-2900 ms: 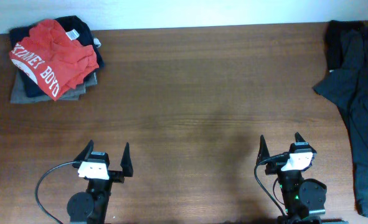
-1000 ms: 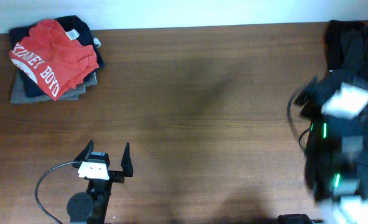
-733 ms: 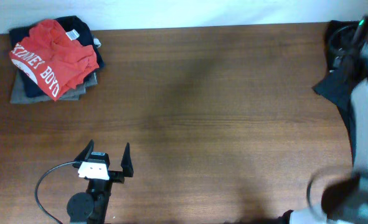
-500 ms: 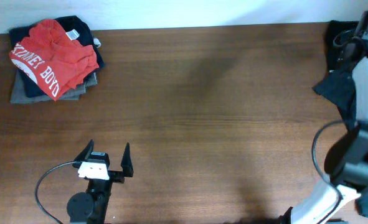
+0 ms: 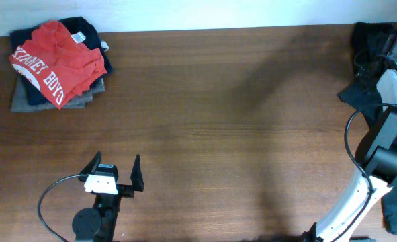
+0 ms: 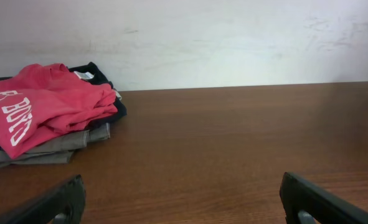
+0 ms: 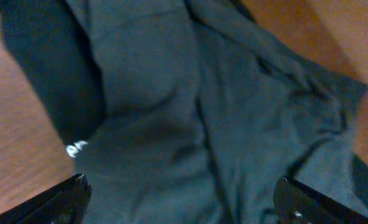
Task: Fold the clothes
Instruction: 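Reach the right gripper to the dark clothing pile and grasp the green t-shirt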
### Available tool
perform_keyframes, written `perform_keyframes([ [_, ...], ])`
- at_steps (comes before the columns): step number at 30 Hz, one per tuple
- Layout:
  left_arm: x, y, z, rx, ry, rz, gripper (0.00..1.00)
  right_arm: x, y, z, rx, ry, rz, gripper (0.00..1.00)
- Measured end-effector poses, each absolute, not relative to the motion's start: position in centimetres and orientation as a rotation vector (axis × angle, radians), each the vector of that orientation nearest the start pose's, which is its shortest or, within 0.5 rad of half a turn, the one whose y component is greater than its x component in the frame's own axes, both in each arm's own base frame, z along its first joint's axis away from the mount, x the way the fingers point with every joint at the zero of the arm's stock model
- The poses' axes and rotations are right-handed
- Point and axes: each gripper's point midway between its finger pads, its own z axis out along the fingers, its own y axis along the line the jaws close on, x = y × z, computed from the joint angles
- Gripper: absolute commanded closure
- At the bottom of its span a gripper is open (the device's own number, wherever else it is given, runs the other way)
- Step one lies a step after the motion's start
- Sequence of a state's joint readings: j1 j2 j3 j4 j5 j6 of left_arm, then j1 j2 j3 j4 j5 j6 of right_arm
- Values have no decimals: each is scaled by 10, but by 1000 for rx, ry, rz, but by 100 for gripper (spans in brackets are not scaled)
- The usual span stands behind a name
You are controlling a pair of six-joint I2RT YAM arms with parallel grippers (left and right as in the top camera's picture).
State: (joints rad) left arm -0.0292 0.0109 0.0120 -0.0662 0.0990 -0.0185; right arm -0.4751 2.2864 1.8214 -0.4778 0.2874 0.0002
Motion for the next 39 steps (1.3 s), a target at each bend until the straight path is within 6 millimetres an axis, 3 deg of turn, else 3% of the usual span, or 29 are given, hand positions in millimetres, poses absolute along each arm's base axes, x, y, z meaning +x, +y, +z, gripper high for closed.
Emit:
perform_keyframes([
  [6, 245, -24, 161, 85, 1635, -117, 1, 504, -304, 48, 697, 2439, -485, 8],
  [11, 245, -24, 161, 85, 1635, -117, 1, 504, -303, 32, 795, 2420, -437, 16],
  [13, 245, -24, 161, 85, 1635, -117, 1, 506, -303, 30, 821, 2405, -421, 32],
  [15, 245, -24, 161, 85, 1635, -117, 1, 506, -302, 27, 846, 2399, -410, 57],
  [20, 245, -24, 161, 85, 1635, -117, 1, 506, -302, 27, 866, 2392, -401, 77],
  [23, 245, -24, 161, 85, 1635, -117, 1, 505, -301, 26, 868, 2398, -400, 96],
  [25, 245, -24, 161, 85, 1635, -117, 1, 504, -301, 27, 872, 2398, -398, 96],
  [28, 245, -24, 161, 85, 1635, -117, 1, 503, -300, 43, 872, 2385, -398, 96],
  [33, 245, -24, 161, 85, 1635, -117, 1, 501, -297, 117, 846, 2287, -402, 96],
  [36, 245, -24, 161, 85, 1635, -117, 1, 501, -288, 150, 821, 2245, -391, 96],
  [39, 245, -24, 161, 85, 1635, -117, 1, 507, -271, 160, 780, 2248, -353, 96],
])
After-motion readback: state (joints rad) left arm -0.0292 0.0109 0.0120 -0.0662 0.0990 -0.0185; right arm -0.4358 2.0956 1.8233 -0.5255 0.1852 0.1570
